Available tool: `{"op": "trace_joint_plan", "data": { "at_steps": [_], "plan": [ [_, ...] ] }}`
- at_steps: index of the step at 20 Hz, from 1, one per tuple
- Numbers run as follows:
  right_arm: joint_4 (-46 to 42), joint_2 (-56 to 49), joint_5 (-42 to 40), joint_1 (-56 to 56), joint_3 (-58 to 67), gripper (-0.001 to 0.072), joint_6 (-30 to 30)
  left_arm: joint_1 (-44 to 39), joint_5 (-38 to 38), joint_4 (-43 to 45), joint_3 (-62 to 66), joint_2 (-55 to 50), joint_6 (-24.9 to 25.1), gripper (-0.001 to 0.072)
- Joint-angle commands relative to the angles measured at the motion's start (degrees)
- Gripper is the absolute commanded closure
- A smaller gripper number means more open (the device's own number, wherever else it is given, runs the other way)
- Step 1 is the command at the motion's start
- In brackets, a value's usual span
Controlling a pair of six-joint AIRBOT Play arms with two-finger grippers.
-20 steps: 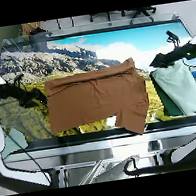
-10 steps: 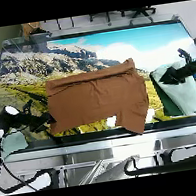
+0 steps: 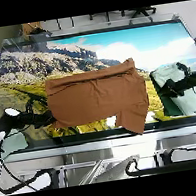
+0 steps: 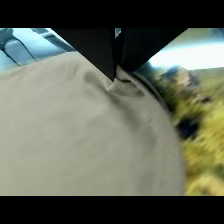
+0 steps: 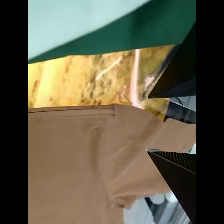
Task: Fold the shirts.
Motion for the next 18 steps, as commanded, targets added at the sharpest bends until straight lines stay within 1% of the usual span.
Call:
{"op": "trace_joint_plan", "data": {
  "at_steps": [1,3,5,8,11,13,15,16,18],
  "plan": [
    [0.2,1.4,-0.3,0.4,-6.8,0.0309,0.4,0.1,-1.0,-0.9,3.6,0.1,0.7,0.0693],
    [0.4,1.8,-1.9,1.2,-11.6,0.0309,0.4,0.1,-1.0,-0.9,5.0,0.1,0.5,0.0693],
    [0.7,1.7,-5.3,2.1,-16.6,0.0308,0.2,0.1,-1.1,-0.9,5.9,0.1,0.5,0.0693],
    [5.7,1.3,-10.2,5.6,-22.9,0.0308,-2.5,0.1,-1.2,-0.9,5.5,0.1,0.5,0.0693],
    [7.3,-0.4,-11.9,10.3,-24.2,0.0308,-2.6,0.1,-0.8,-0.8,4.5,0.1,0.6,0.0693],
    [11.0,-0.9,-13.3,12.0,-24.2,0.0317,-4.9,0.1,-0.9,-0.8,4.4,0.1,0.6,0.0693],
    [13.3,-0.8,-14.0,11.8,-23.2,0.0378,-6.8,0.1,-1.7,0.0,5.1,0.1,0.6,0.0693],
    [13.0,-0.7,-13.4,11.8,-22.3,0.058,-7.3,0.1,-2.9,1.8,6.0,0.1,0.4,0.0694],
    [10.6,1.0,-12.0,11.8,-21.8,0.0693,-6.2,0.1,-7.0,7.8,7.8,0.1,-1.8,0.0693]
  ]
}}
